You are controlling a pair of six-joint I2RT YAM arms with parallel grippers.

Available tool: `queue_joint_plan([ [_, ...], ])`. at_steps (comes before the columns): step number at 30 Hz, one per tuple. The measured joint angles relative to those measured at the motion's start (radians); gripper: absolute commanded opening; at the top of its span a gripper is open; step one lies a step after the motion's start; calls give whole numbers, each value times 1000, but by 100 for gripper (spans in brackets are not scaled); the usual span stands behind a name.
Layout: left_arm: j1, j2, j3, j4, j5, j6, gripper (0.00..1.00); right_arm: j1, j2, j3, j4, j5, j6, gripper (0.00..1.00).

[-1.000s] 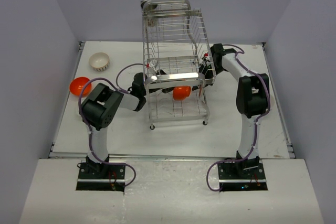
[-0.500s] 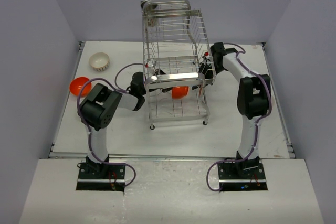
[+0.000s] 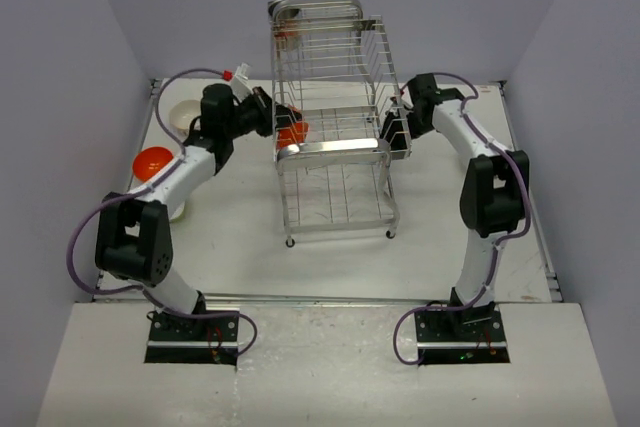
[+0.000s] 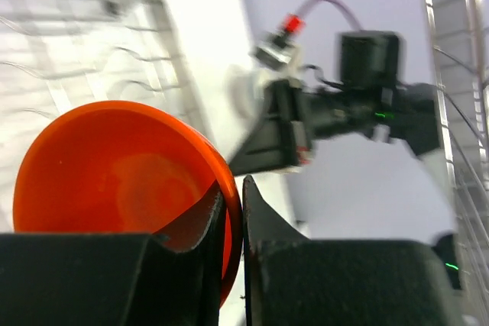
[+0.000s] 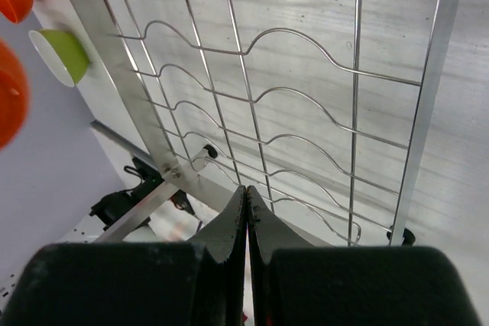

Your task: Unload the bowls from the dish rack

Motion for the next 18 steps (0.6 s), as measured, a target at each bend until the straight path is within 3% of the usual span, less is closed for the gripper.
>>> queue_joint_plan([
  [4, 53, -52, 222, -456, -159, 245, 0, -17, -44, -27, 5, 0, 0, 0],
  [10, 106, -49, 460, -965, -606, 501, 0, -46, -110, -39, 7, 0, 0, 0],
  [13, 108, -21, 468, -1123, -816, 555, 0, -53, -118, -40, 8, -6, 0, 0],
  [18, 109, 53, 446, -1260, -1036, 577, 0, -58, -122, -66, 10, -24, 1, 0],
])
